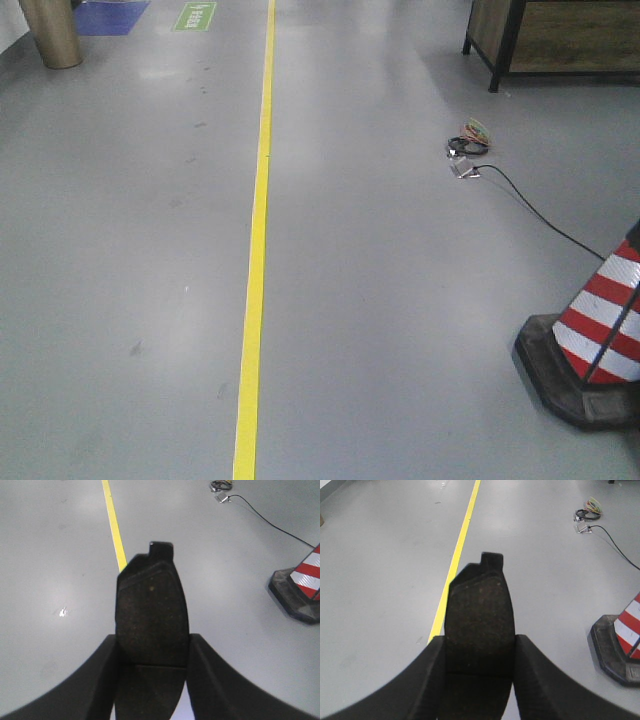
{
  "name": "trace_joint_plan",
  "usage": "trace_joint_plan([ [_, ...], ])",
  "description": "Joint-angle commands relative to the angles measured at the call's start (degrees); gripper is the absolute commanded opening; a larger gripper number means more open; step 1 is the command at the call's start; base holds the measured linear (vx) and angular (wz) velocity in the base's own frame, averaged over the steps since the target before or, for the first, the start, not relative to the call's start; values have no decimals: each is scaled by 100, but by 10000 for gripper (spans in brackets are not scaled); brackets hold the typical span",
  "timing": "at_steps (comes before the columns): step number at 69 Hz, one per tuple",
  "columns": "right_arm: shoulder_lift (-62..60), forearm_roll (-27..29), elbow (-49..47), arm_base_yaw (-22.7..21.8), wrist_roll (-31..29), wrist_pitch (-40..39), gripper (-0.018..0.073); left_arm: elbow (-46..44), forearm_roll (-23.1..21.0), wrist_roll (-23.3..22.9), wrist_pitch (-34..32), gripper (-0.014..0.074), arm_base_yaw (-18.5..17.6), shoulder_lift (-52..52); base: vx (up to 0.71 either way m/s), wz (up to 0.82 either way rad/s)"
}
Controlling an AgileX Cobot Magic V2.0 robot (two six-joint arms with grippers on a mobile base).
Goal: Move and align brake pads A on conveyor
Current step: 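Drive along the yellow floor line past the striped cones, then turn and approach the black belt conveyor with both pads held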
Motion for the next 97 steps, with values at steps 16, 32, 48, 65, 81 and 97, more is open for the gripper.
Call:
trace_joint_plan([
  [16,30,-43,-166,-18,-3,-539,-7,-158,-90,-44,-494,-6,-34,29,48,-5],
  [32,30,-49,-166,-18,-3,-545,-7,-158,-90,-44,-489,-6,-34,29,41,-23],
  [48,30,-49,-166,-18,-3,-545,-7,-158,-90,-44,-489,-6,-34,29,35,-61],
  [65,30,-49,-166,-18,-3,-545,-7,-158,-90,-44,-489,-6,-34,29,29,-82],
  [81,30,-49,-166,-18,-3,-545,-7,-158,-90,-44,-489,-6,-34,29,26,-82],
  [97,30,-49,-166,-18,-3,-552,-7,-158,-90,-44,-495,-6,-34,29,24,-78],
])
